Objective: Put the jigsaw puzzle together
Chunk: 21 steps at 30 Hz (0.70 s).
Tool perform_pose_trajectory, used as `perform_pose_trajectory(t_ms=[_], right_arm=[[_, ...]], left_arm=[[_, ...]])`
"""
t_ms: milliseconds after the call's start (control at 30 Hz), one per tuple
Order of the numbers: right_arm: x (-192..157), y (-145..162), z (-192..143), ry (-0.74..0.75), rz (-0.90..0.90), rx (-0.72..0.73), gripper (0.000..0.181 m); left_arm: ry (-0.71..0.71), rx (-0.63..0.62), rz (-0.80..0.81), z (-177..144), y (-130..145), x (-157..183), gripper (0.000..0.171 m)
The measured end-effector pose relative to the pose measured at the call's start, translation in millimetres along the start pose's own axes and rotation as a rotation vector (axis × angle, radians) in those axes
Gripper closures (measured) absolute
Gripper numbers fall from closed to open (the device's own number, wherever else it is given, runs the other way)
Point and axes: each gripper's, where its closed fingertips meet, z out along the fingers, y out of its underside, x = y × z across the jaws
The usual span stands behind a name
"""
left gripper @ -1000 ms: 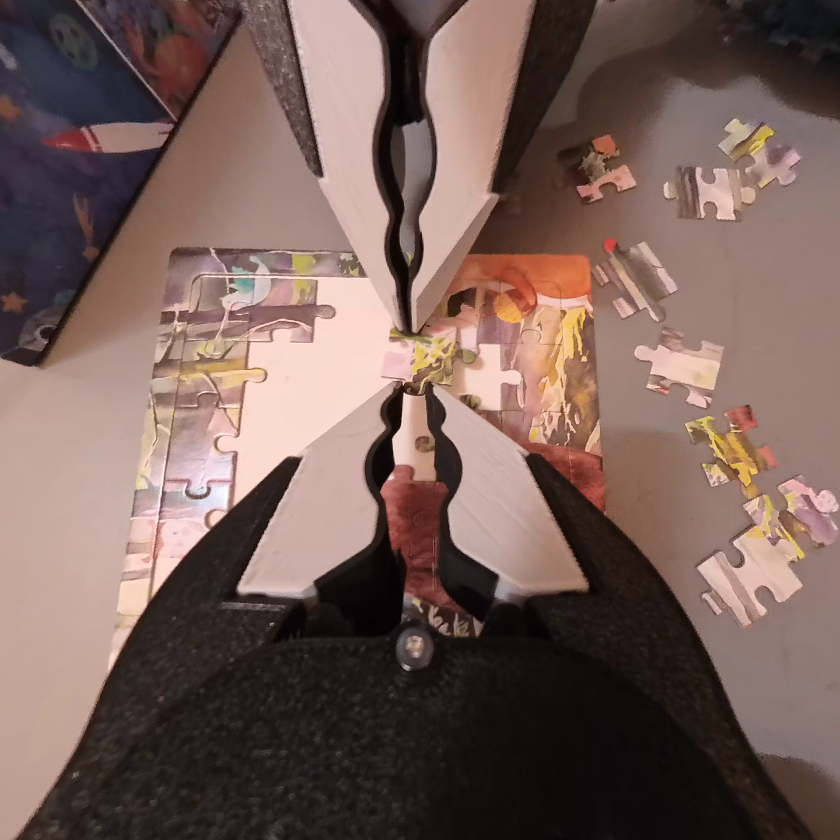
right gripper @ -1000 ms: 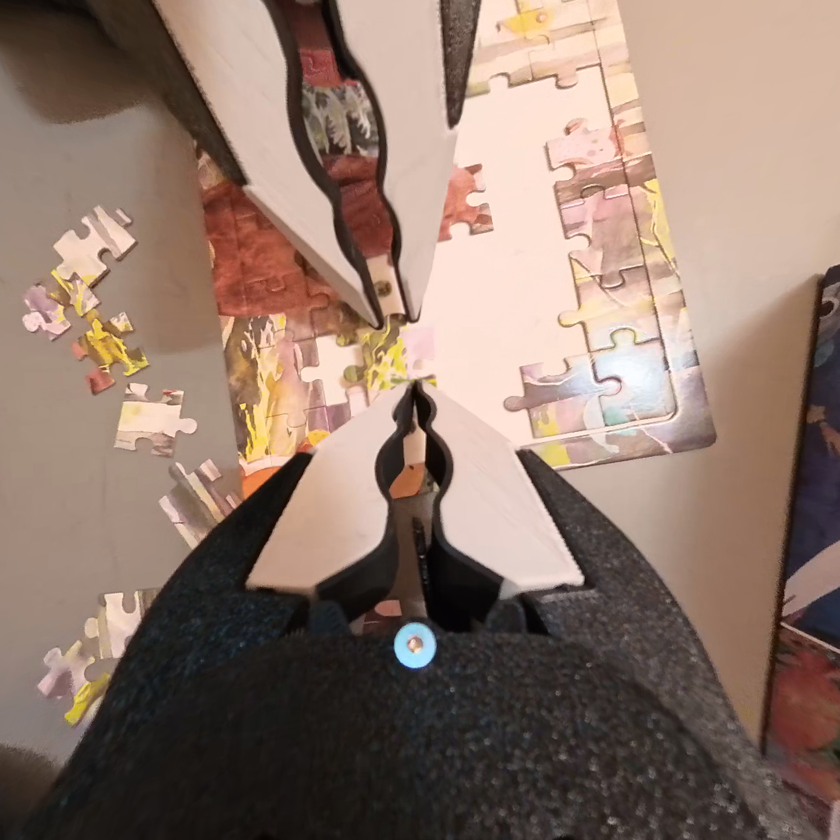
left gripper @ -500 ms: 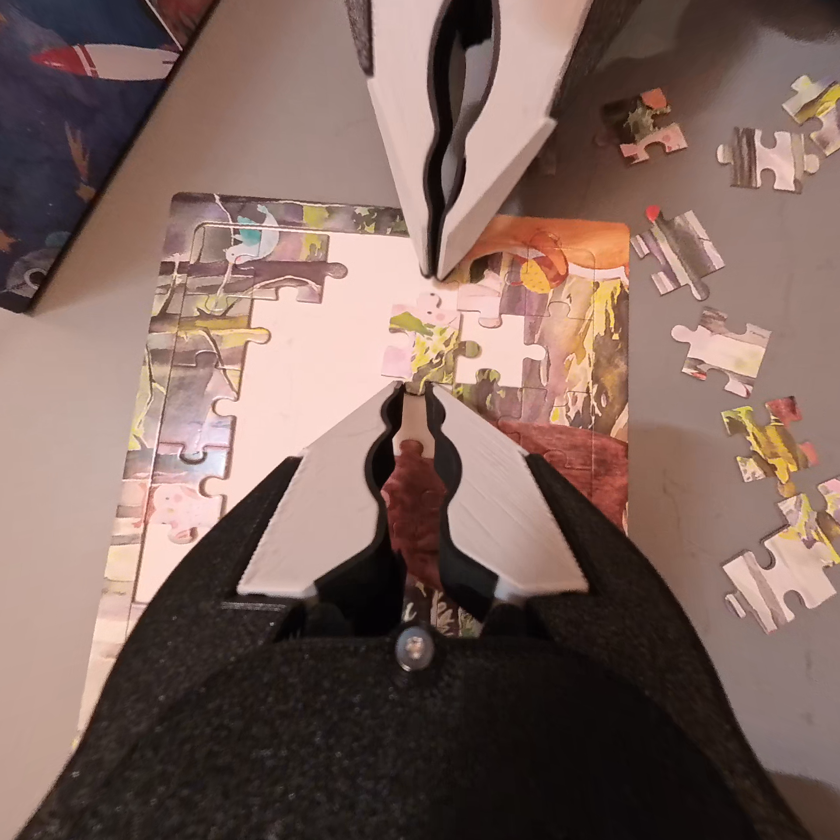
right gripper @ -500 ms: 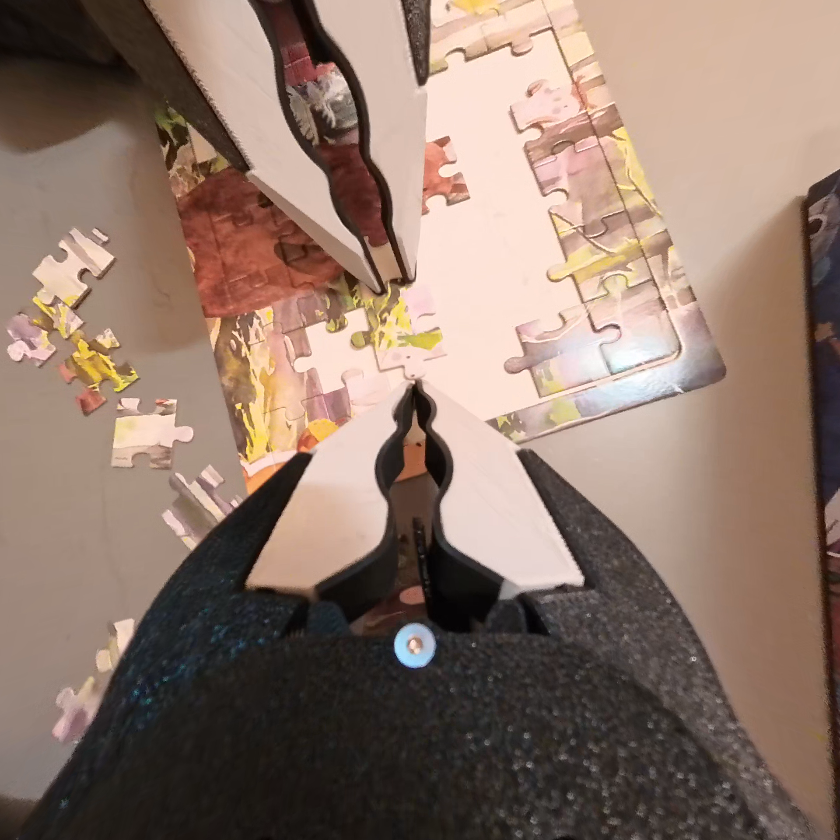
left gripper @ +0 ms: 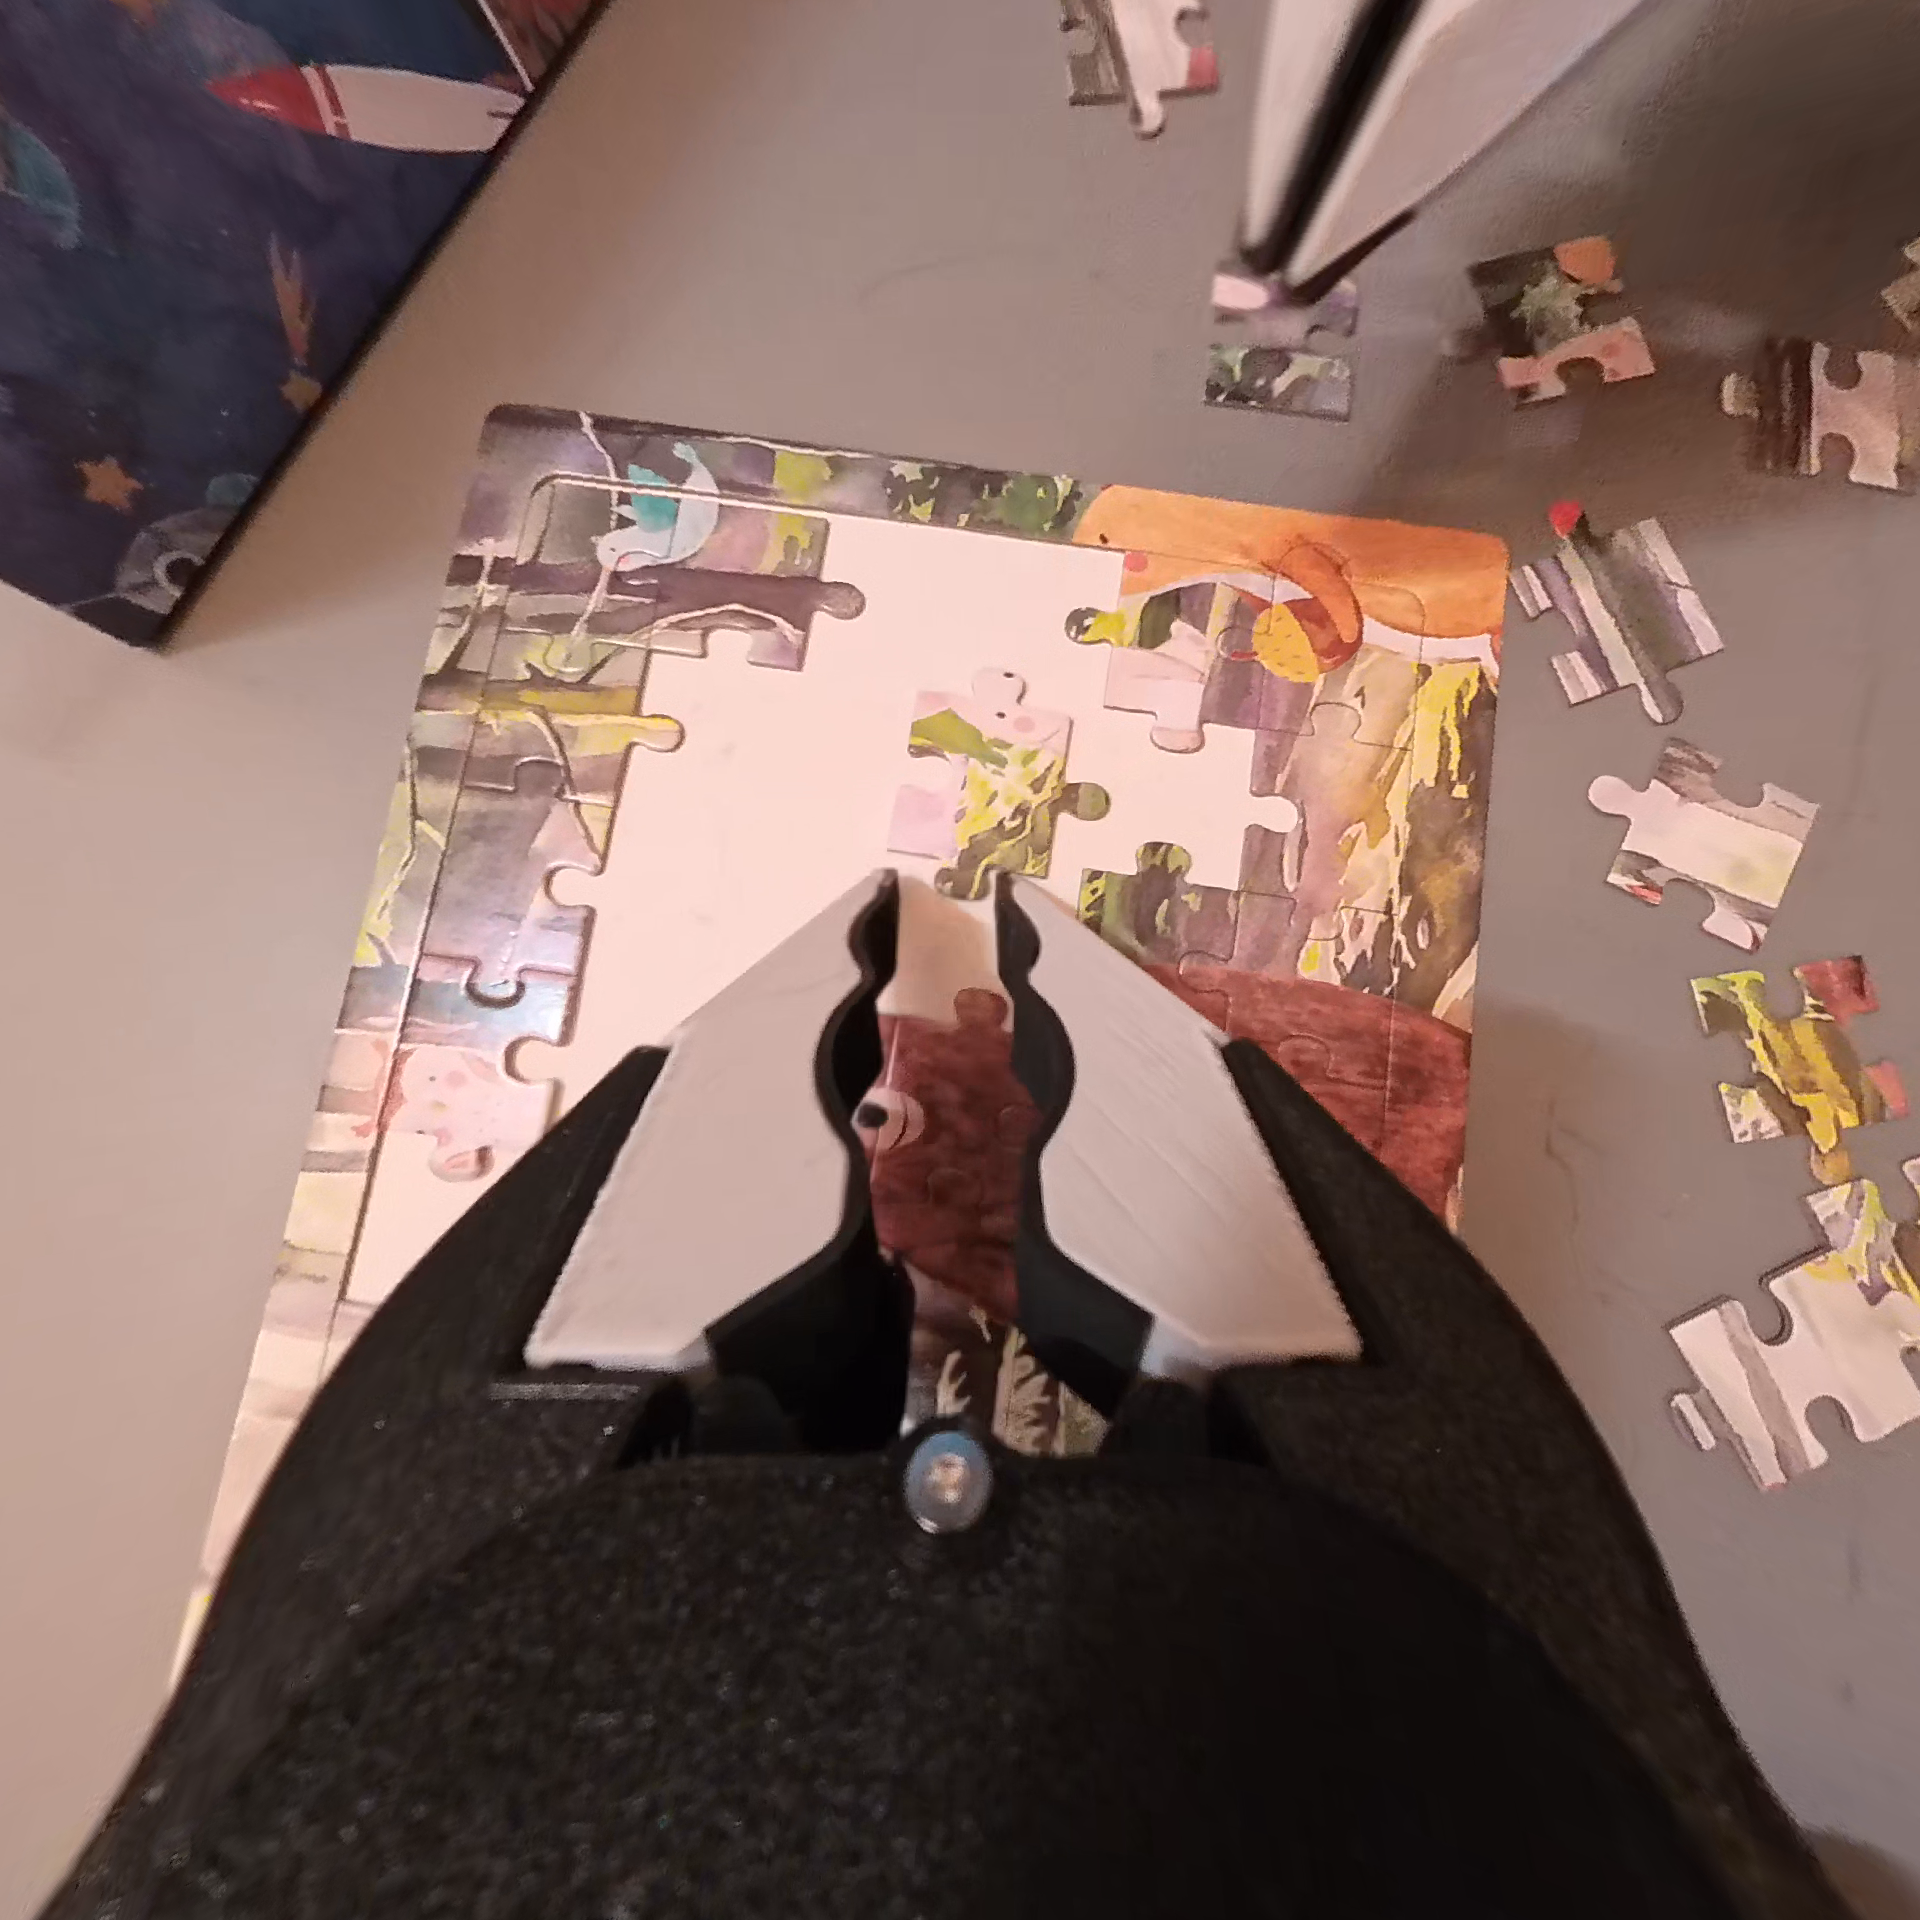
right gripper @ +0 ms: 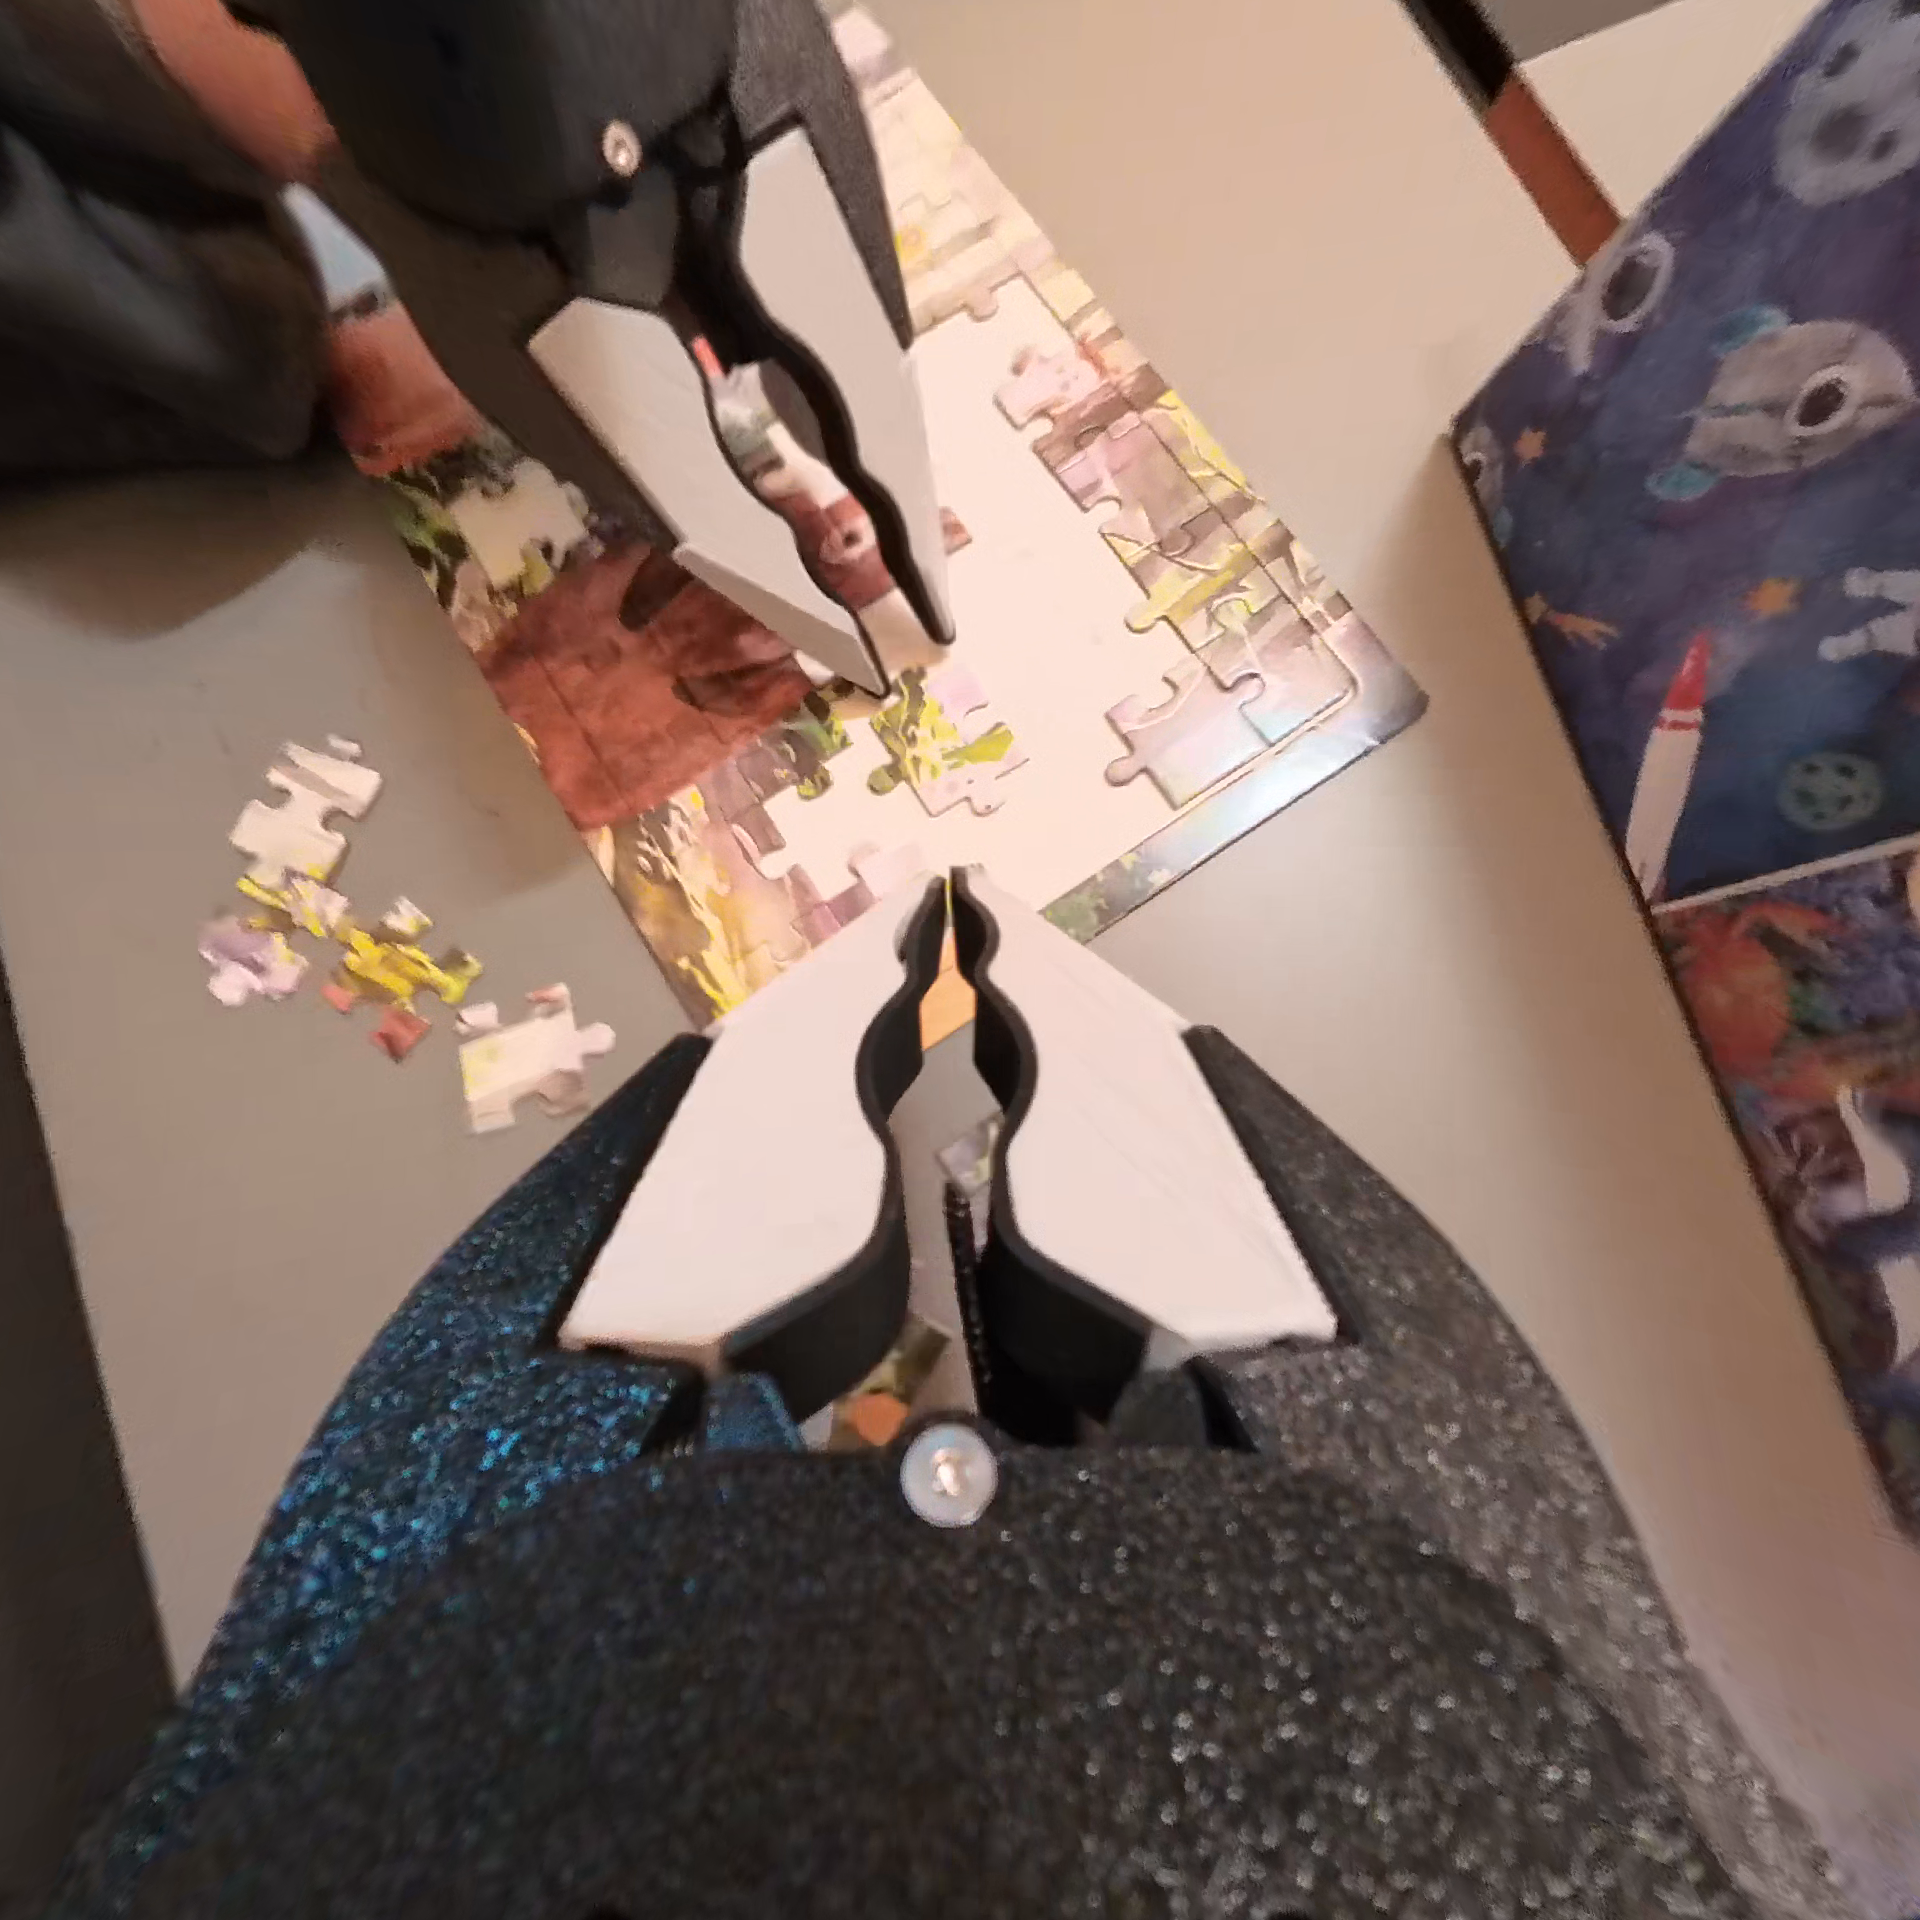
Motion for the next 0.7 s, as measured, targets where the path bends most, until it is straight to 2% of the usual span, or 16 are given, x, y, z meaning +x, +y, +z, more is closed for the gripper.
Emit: perform_pose_trajectory(t_ms=[100,200,267,333,433,467,500,567,700], right_arm=[[-7.7,-4.2,-5.4,0.044,0.192,0.107,0.178],[-8.2,-9.9,0.6,0.078,0.379,0.321,0.174],[-14.3,-11.8,7.6,0.038,0.459,0.439,0.172],[-22.4,-10.6,12.1,-0.007,0.446,0.388,0.161],[-4.5,0.0,3.3,0.180,0.334,0.326,0.166],[3.5,3.2,1.3,0.229,0.346,0.343,0.171],[2.5,4.5,3.9,0.195,0.374,0.338,0.171],[6.8,5.9,10.0,0.162,0.424,0.322,0.168],[11.6,20.0,19.8,0.160,0.430,0.231,0.165]], left_arm=[[-0.046,-0.015,-0.022,-12.6,-0.8,-0.6,0.147],[-0.145,0.002,-0.072,-32.5,-7.5,0.2,0.147],[-0.215,0.062,-0.165,-41.5,-14.7,1.7,0.147],[-0.268,0.139,-0.268,-42.7,-17.5,6.6,0.147],[-0.266,0.259,-0.336,-30.7,-23.5,15.3,0.149],[-0.254,0.233,-0.354,-25.8,-19.9,19.0,0.148],[-0.272,0.203,-0.344,-23.9,-16.2,20.7,0.147],[-0.295,0.245,-0.311,-21.5,-21.9,20.4,0.150],[-0.281,0.242,-0.321,-16.4,-32.7,15.9,0.147]])
